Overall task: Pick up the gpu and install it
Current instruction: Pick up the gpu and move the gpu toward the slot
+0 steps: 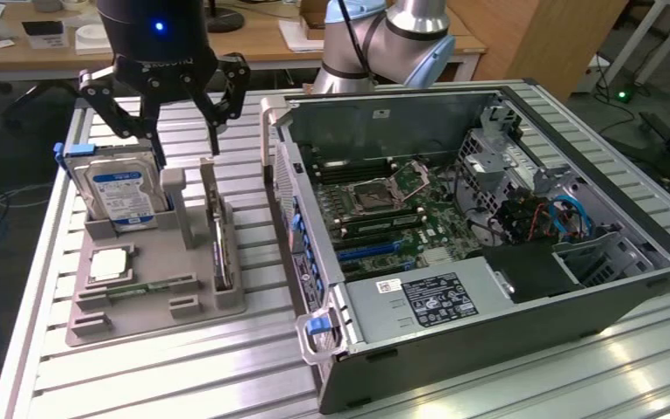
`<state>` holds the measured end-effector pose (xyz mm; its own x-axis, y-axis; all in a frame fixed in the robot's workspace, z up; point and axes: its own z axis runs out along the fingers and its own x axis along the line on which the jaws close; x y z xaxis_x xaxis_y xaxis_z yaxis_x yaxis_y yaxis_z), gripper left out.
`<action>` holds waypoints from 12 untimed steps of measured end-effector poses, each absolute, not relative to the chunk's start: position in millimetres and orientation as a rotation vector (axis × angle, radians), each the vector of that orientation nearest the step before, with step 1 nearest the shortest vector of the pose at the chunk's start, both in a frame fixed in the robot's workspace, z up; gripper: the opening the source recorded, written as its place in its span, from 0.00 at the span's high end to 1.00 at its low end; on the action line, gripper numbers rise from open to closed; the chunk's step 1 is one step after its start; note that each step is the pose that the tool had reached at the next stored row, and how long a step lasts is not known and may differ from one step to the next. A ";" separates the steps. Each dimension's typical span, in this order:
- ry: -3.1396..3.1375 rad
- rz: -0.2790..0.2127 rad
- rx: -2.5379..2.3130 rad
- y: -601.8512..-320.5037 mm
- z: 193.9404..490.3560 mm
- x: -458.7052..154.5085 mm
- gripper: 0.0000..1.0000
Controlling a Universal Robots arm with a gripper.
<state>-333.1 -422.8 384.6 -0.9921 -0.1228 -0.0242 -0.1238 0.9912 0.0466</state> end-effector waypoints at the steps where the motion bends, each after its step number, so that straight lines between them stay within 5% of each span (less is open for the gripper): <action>1: 3.114 0.075 -0.193 -422.8 384.5 -333.1 0.41; 12: 3.113 0.075 -0.200 -423.9 380.1 -333.1 0.41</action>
